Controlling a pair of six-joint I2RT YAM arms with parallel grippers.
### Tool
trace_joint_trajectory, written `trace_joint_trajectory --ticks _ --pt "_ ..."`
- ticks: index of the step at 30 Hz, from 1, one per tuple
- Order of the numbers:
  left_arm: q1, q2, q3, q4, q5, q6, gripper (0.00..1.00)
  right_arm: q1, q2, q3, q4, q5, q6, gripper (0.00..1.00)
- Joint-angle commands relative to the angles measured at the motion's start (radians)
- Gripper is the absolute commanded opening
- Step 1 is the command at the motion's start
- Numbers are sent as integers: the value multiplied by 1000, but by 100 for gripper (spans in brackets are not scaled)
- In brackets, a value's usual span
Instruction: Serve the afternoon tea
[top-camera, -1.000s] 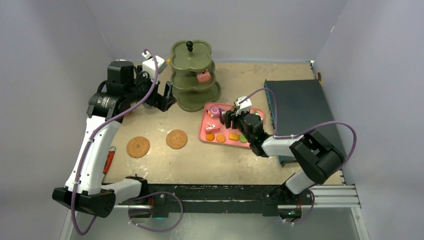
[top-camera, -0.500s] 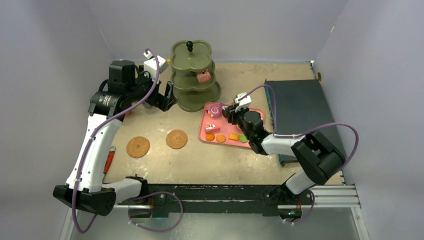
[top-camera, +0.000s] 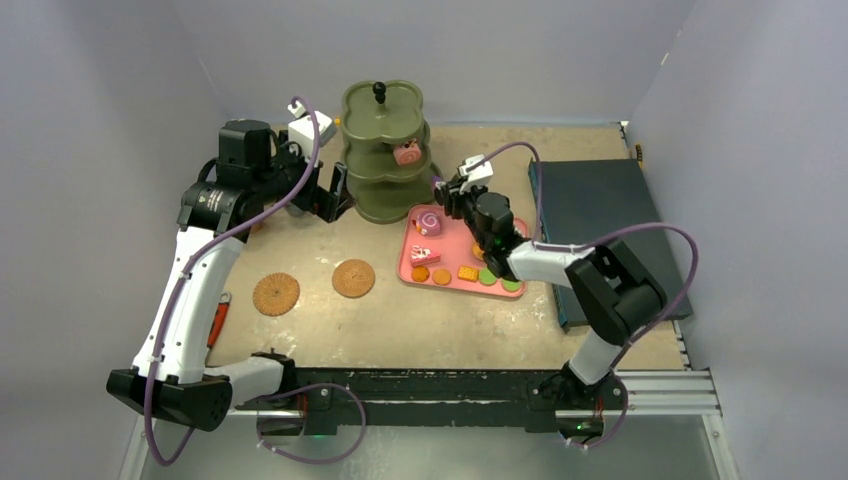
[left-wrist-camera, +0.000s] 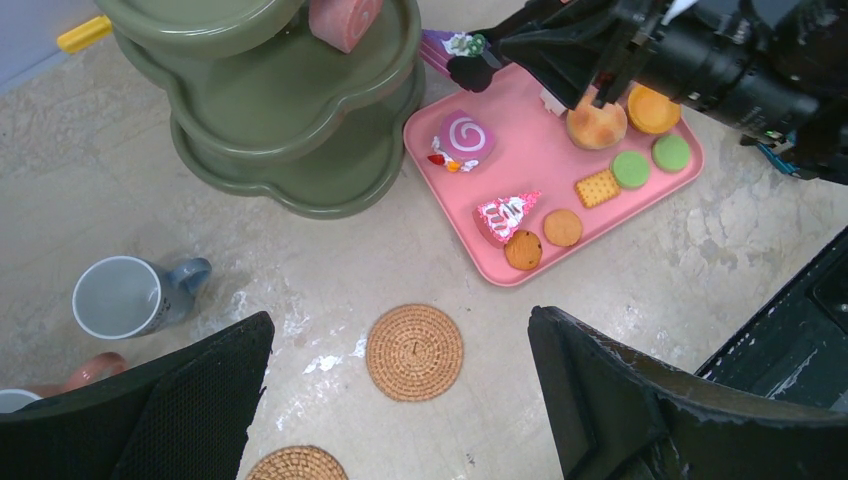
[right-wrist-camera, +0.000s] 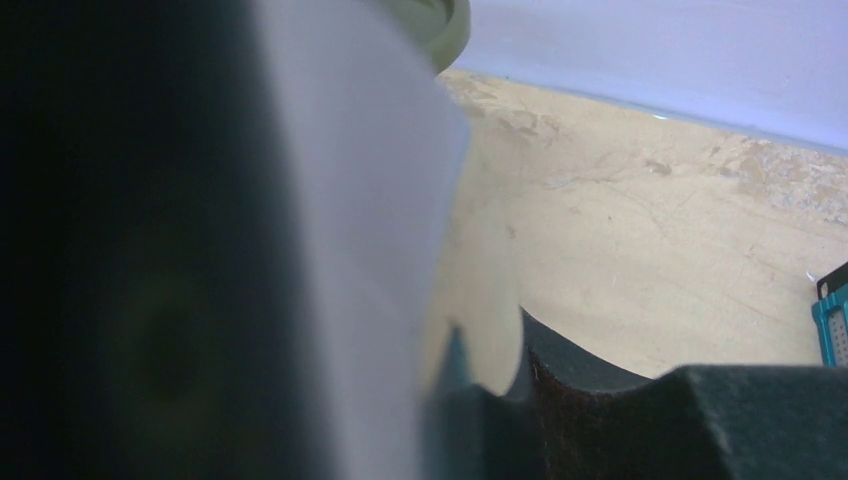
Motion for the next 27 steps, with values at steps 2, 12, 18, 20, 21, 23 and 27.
trace_joint_trajectory --ticks 2,12,18,20,21,23,27 --pt "4 1 38 27 19 3 99 -50 106 140 66 -30 10 38" --pt "3 3 28 33 19 5 99 -80 280 296 99 -102 28 38" --pt "4 12 25 40 21 5 99 -83 338 337 116 -125 58 38" --pt "4 15 26 41 22 3 99 -83 367 355 116 -127 70 38" --pt "3 16 26 41 24 3 99 -83 378 363 120 -126 75 38" --pt "3 19 25 41 24 2 99 -83 397 375 132 -128 83 39" --pt "4 19 25 36 23 7 99 -83 433 413 132 -129 88 39"
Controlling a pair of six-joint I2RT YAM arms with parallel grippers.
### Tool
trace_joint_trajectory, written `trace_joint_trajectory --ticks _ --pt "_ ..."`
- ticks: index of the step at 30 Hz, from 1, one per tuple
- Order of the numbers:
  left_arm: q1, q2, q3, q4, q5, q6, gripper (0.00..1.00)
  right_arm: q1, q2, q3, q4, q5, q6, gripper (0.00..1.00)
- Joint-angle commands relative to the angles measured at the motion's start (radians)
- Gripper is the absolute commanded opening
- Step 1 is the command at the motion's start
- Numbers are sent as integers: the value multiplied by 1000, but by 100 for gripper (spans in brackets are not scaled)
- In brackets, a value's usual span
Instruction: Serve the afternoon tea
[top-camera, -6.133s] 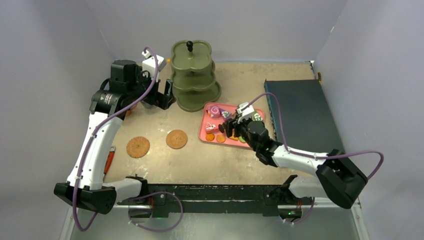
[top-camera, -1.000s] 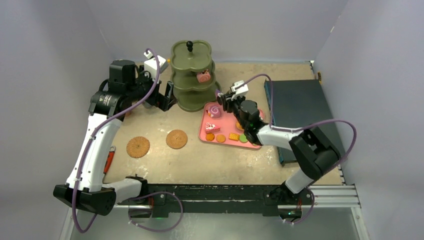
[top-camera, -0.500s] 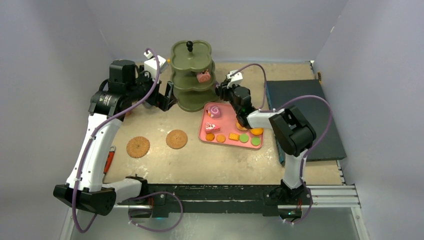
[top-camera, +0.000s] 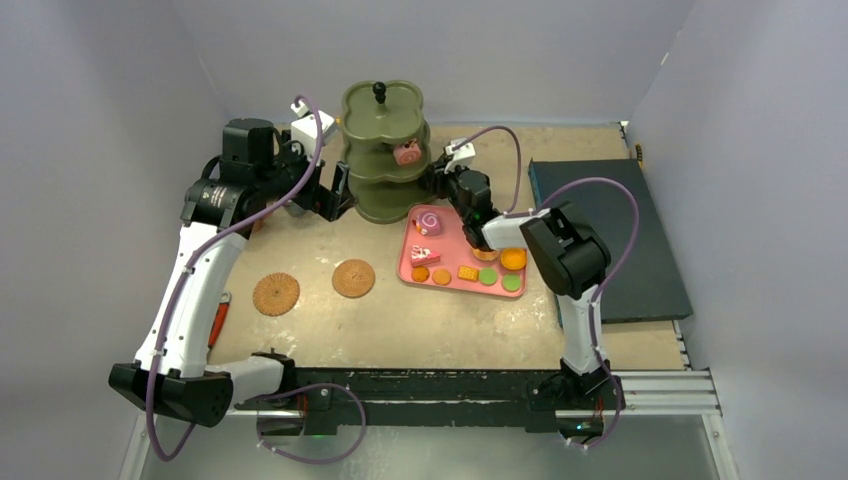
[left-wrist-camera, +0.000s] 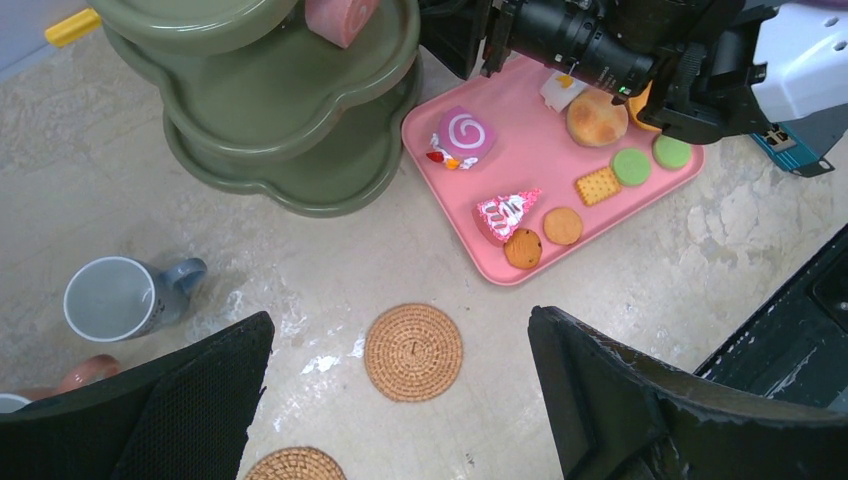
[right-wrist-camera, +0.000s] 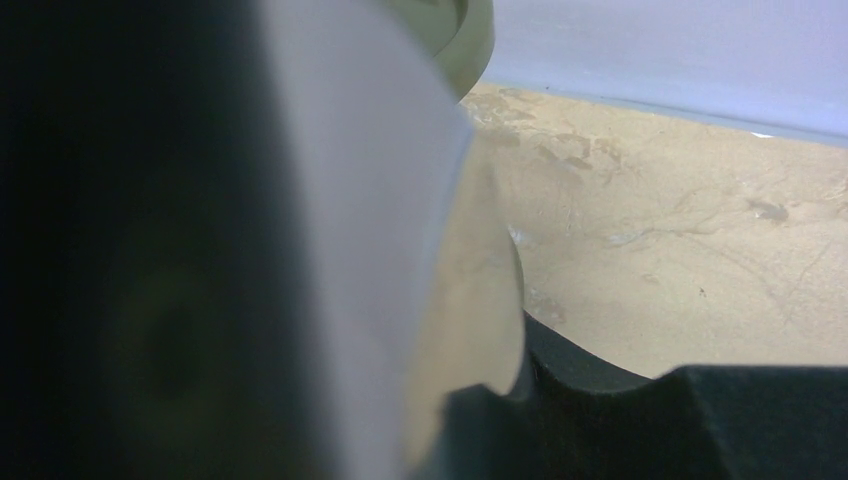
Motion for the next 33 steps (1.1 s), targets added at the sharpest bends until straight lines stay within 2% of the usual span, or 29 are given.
trace_joint_trajectory --ticks 1,5,10,14,26,33 --pt "3 -1 25 32 19 9 99 -2 16 71 66 -12 20 39" --pt "4 -2 25 30 19 10 99 -2 36 96 50 -10 19 42" --pt "4 -5 23 32 19 9 100 -1 16 50 78 11 26 57" --pt "3 -8 23 33 24 6 99 -1 -23 -14 115 16 42 65" --pt "4 -32 22 24 40 -11 100 7 -268 -300 195 24 81 66" --pt "4 -39 21 20 49 -17 99 65 -362 -450 205 43 85 66"
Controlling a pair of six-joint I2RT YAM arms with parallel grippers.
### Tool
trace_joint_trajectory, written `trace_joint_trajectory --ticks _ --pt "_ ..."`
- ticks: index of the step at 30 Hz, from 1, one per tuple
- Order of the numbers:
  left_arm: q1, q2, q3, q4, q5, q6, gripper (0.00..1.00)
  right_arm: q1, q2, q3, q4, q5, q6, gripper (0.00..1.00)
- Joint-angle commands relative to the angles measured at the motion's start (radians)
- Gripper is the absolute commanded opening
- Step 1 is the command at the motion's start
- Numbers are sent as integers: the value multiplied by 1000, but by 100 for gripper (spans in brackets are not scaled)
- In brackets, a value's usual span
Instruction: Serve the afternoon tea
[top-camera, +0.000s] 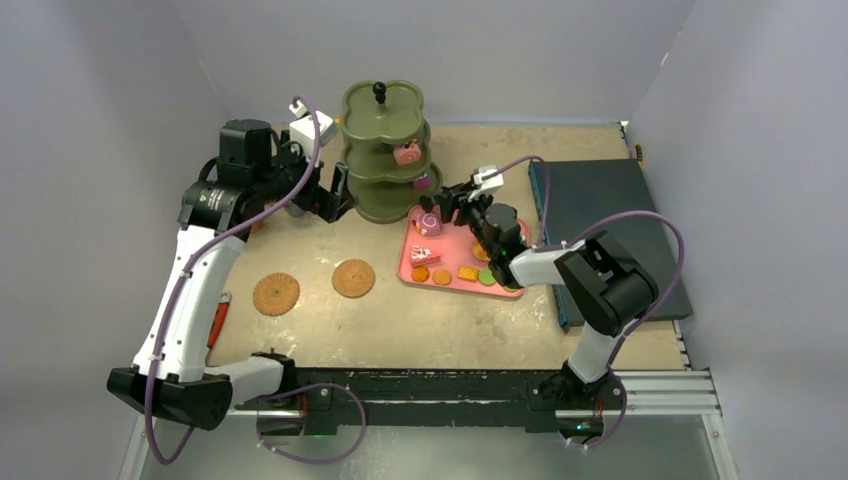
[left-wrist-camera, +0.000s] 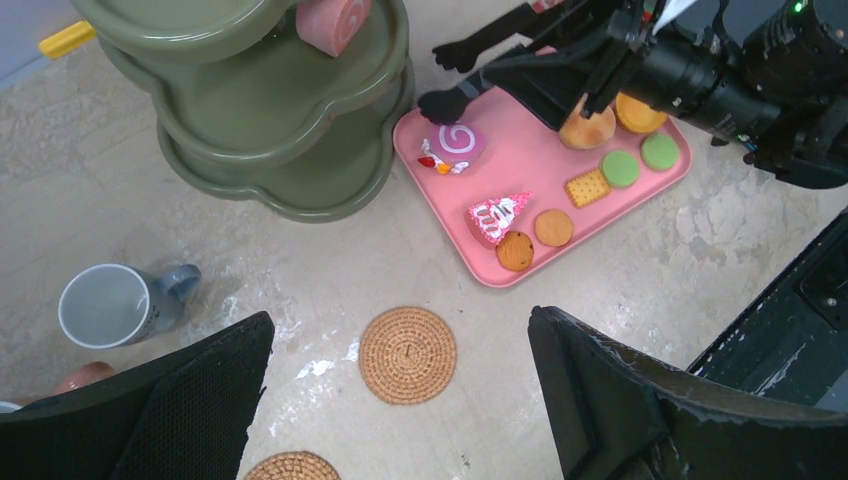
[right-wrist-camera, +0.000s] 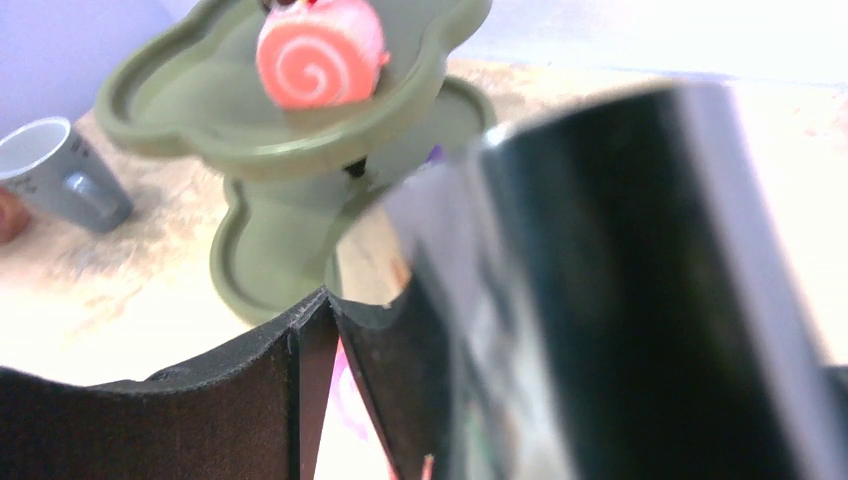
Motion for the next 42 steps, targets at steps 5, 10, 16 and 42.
trace_joint_trajectory --ticks 5,10,16,42 --pt "4 -28 20 20 36 -18 99 67 -68 -108 63 39 14 67" --pt "3 -29 22 19 35 -15 99 85 -71 -106 51 51 6 67" --pt "4 -30 17 17 30 -10 99 103 -86 -112 43 111 -22 65" --pt "4 -29 36 11 26 -5 99 162 -65 -105 18 145 -110 67"
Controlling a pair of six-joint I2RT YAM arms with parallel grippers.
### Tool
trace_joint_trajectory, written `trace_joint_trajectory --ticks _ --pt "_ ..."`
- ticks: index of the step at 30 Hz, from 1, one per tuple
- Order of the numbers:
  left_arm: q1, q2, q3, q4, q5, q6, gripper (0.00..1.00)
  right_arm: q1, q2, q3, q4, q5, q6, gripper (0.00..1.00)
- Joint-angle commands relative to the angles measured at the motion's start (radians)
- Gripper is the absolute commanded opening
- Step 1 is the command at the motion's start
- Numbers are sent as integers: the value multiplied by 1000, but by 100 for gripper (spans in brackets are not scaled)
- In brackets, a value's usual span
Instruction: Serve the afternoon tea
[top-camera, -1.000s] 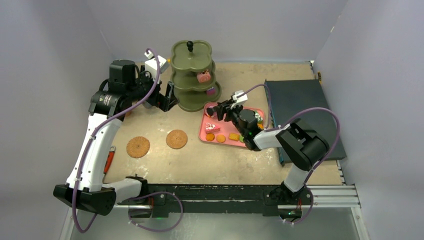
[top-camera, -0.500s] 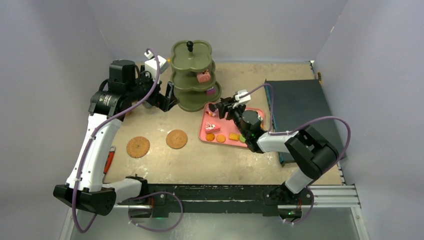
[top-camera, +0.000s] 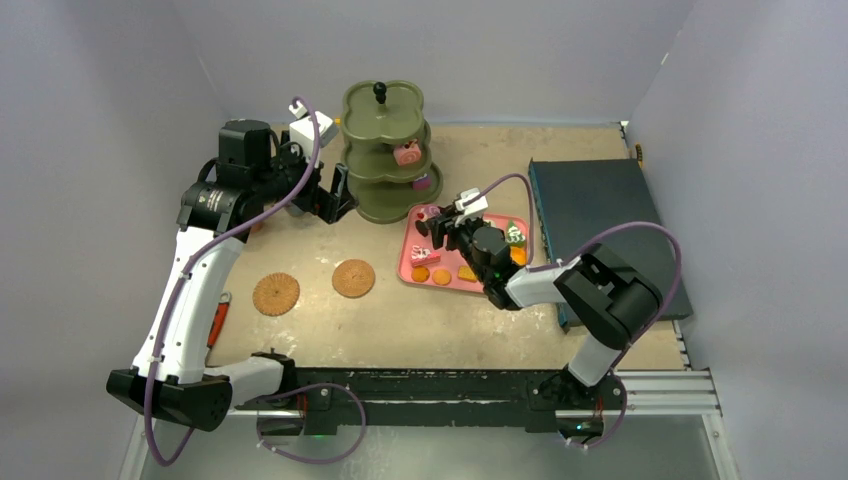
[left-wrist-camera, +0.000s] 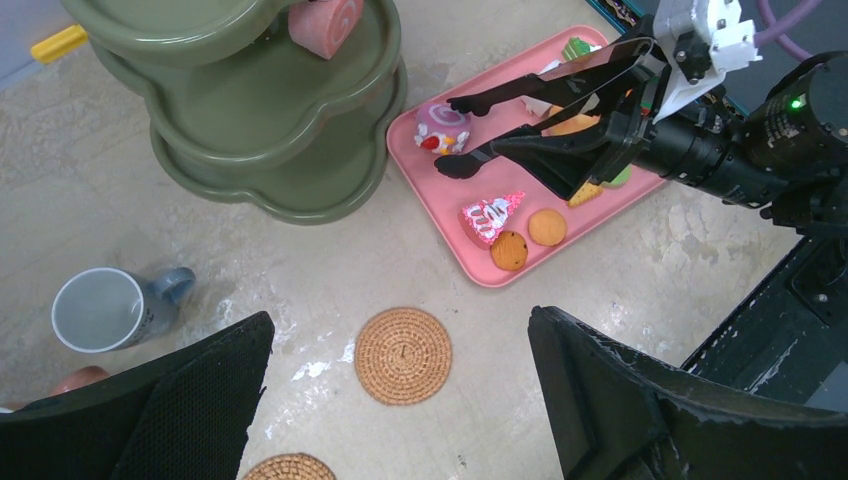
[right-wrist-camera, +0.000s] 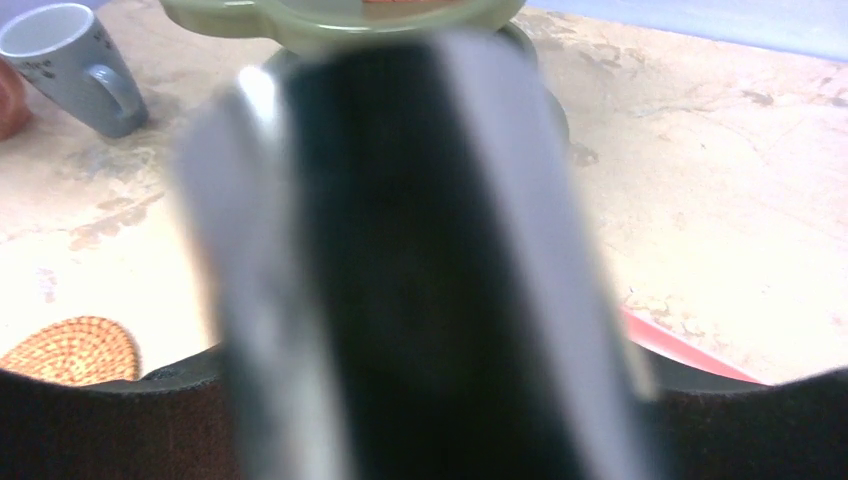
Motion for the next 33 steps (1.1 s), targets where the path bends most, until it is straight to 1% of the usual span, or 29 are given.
trace_joint_trajectory --ticks 1,4,7,13,19,25,28,33 --pt "4 -22 35 15 11 -2 99 1 32 41 35 30 -37 67" --pt "4 -22 36 15 6 -1 99 1 50 54 36 21 -26 66" --pt "4 -23 36 17 1 4 99 1 62 54 49 31 -17 62" --pt "4 -26 24 18 -1 6 99 1 37 36 55 47 -14 47" --pt "4 -25 20 23 3 4 99 1 16 36 60 51 -23 36" --pt "4 -27 19 20 2 4 99 2 -27 64 67 39 -12 34" --pt "4 -26 20 19 2 5 99 1 -41 95 40 14 -13 34" --pt "4 -25 25 22 5 4 99 0 22 177 16 -11 -13 34"
